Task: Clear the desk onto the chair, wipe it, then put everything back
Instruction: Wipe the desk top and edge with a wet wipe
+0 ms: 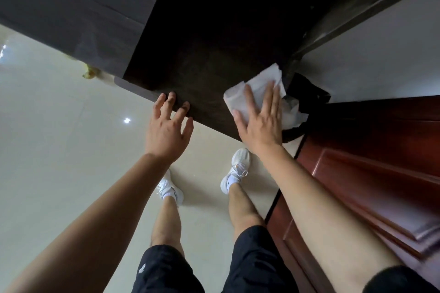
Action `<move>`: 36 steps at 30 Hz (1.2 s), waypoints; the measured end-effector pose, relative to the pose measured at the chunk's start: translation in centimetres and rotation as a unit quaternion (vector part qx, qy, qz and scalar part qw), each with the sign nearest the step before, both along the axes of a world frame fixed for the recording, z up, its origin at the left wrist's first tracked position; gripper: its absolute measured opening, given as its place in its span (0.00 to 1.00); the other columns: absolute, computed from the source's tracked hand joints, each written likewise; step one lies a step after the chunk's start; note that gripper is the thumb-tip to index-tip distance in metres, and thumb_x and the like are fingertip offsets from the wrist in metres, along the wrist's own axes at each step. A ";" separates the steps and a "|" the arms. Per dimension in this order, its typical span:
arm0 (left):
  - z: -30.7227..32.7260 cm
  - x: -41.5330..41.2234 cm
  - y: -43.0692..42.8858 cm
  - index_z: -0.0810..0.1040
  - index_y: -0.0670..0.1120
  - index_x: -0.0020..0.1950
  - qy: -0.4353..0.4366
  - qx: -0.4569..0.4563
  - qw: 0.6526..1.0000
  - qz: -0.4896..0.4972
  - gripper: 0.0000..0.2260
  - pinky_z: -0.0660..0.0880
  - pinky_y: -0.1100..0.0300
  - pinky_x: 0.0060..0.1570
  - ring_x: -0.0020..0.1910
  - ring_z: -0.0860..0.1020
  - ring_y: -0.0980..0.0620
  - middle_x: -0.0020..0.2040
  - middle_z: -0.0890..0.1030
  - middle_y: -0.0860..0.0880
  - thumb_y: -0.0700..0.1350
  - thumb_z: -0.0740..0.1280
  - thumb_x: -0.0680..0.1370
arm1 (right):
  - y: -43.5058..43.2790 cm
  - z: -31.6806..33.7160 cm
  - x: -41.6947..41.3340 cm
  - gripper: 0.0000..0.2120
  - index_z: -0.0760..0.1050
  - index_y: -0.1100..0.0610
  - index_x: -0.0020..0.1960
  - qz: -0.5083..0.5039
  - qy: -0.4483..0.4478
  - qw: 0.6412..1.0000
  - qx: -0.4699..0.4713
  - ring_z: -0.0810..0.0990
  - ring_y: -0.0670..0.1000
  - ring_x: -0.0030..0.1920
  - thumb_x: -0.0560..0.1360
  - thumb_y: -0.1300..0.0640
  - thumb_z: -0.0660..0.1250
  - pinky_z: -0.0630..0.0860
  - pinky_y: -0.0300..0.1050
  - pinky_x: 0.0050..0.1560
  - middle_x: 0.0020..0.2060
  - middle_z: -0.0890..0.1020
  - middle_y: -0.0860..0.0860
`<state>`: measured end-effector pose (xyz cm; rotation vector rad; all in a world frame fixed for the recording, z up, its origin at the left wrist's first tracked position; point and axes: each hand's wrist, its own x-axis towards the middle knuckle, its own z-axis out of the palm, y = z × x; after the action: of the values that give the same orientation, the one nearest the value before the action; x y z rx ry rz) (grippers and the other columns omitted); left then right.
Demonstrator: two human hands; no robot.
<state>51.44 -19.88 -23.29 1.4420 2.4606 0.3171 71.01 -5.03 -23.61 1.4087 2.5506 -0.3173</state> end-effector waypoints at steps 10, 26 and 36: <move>0.3 -0.5 -1.1 0.66 0.45 0.76 -0.011 -0.053 0.997 -0.059 0.24 0.61 0.40 0.72 0.78 0.56 0.36 0.77 0.61 0.37 0.52 0.62 0.81 | 6.8 -0.5 -3.3 0.35 0.42 0.44 0.81 -0.058 -0.013 0.998 -0.003 0.41 0.69 0.79 0.79 0.30 0.45 0.44 0.65 0.78 0.79 0.42 0.68; 1.2 -4.7 -6.5 0.57 0.46 0.80 -0.015 -0.104 0.994 0.030 0.26 0.52 0.38 0.75 0.79 0.51 0.37 0.81 0.52 0.40 0.50 0.56 0.83 | -1.5 -0.3 -18.4 0.35 0.42 0.41 0.81 0.078 0.005 0.996 -0.032 0.38 0.70 0.78 0.79 0.31 0.47 0.37 0.66 0.77 0.80 0.42 0.62; 0.2 -3.1 -4.2 0.54 0.55 0.80 -0.031 -0.110 0.993 -0.029 0.23 0.48 0.38 0.76 0.80 0.46 0.39 0.81 0.48 0.42 0.51 0.52 0.84 | -4.7 -0.5 -1.0 0.28 0.53 0.42 0.81 0.123 0.010 0.992 -0.030 0.45 0.69 0.79 0.83 0.36 0.50 0.47 0.65 0.78 0.81 0.50 0.61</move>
<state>48.32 -24.12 -23.06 1.3862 2.3166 0.0733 70.02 -9.71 -24.07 1.0601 2.6693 -0.3637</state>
